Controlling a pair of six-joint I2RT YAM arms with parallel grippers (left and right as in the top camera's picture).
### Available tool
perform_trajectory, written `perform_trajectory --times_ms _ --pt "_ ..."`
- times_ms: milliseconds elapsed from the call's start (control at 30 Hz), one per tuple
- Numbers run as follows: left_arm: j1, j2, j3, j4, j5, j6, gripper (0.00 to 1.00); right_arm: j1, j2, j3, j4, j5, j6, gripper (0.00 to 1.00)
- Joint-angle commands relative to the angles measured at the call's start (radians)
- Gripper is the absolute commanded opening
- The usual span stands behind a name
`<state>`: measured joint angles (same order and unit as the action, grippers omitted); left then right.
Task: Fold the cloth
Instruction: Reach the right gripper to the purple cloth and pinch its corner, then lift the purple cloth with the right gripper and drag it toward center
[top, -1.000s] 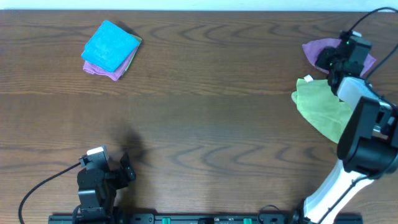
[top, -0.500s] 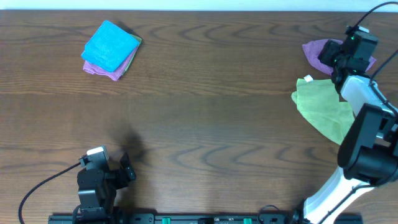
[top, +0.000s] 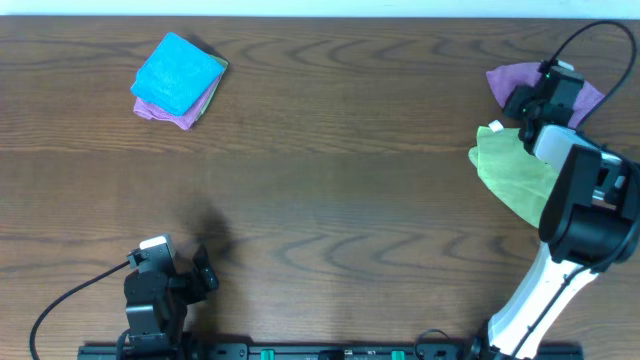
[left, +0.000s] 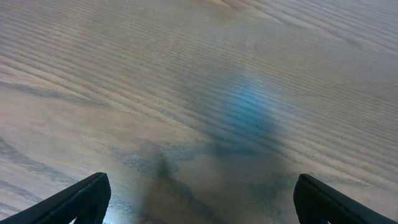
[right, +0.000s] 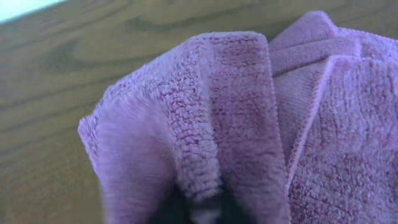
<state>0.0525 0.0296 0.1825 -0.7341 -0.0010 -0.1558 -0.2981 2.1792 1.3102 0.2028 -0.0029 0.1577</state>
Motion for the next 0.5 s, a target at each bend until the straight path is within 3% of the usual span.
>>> perform_trajectory --times_ms 0,167,467 --pt "0.005 -0.008 -0.02 -0.009 -0.008 0.014 0.95 0.005 -0.044 0.013 0.01 -0.027 -0.006 0.01" --pt "0.005 -0.008 -0.02 -0.009 -0.008 0.014 0.95 0.039 -0.195 0.013 -0.061 -0.068 -0.07 0.01" --pt "0.005 -0.008 -0.02 -0.009 -0.008 0.014 0.95 0.151 -0.496 0.013 -0.422 -0.28 -0.131 0.01"
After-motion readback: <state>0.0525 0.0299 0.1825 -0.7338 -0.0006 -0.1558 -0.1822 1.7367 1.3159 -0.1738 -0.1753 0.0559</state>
